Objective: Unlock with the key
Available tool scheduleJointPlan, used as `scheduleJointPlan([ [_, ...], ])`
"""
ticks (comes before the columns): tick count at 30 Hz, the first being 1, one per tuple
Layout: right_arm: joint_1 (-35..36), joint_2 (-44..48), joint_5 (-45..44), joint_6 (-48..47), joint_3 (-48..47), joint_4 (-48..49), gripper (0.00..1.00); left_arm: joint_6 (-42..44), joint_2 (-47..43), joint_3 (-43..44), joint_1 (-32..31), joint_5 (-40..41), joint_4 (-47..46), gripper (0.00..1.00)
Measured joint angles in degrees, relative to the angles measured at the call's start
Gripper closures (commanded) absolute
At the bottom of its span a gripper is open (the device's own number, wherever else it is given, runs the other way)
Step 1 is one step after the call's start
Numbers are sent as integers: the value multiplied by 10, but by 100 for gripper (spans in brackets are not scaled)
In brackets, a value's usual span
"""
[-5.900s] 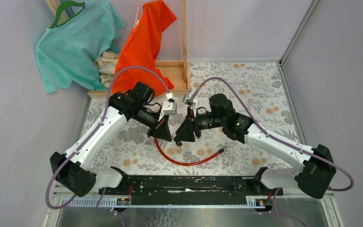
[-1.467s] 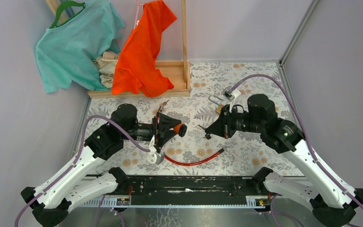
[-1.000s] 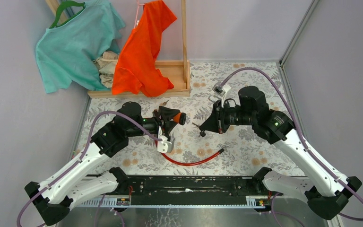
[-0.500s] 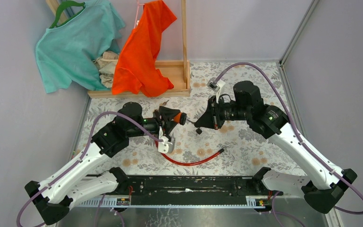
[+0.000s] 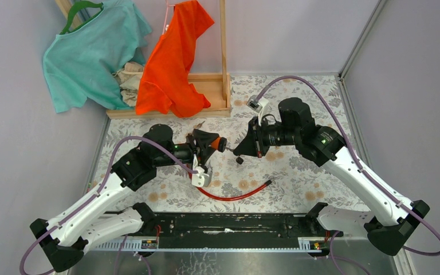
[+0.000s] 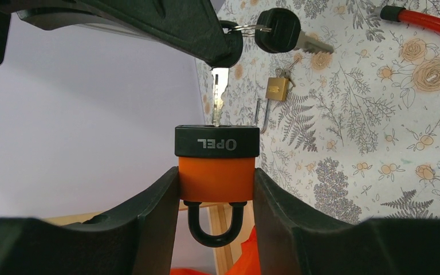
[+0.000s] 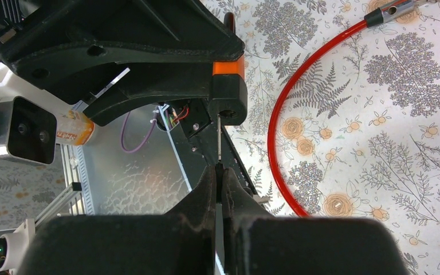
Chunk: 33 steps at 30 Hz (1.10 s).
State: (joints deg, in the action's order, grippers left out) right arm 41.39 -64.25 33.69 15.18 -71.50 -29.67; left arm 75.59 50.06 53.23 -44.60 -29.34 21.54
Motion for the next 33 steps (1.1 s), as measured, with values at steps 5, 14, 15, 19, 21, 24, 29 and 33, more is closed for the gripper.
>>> scheduleJointPlan([
  [5,0,-5,0,0,-3,1,100,2,-1,0,0,0,0,100],
  [14,0,-10,0,0,-3,4,100,14,-2,-2,-2,0,0,100],
  [15,0,-11,0,0,-3,4,100,15,-2,-2,-2,0,0,100],
  [19,1,-13,0,0,-5,4,100,22,-2,-3,-4,4,0,100],
  [21,1,-14,-1,0,-7,4,100,26,-2,-3,-4,6,0,100],
  [24,1,-15,-1,0,-7,4,100,29,-2,-3,-7,12,0,100],
  [29,1,-21,-1,0,-13,1,100,44,-2,-4,-9,19,1,100],
  [33,1,-28,-2,1,-19,-6,100,59,-2,-6,-12,27,1,100],
])
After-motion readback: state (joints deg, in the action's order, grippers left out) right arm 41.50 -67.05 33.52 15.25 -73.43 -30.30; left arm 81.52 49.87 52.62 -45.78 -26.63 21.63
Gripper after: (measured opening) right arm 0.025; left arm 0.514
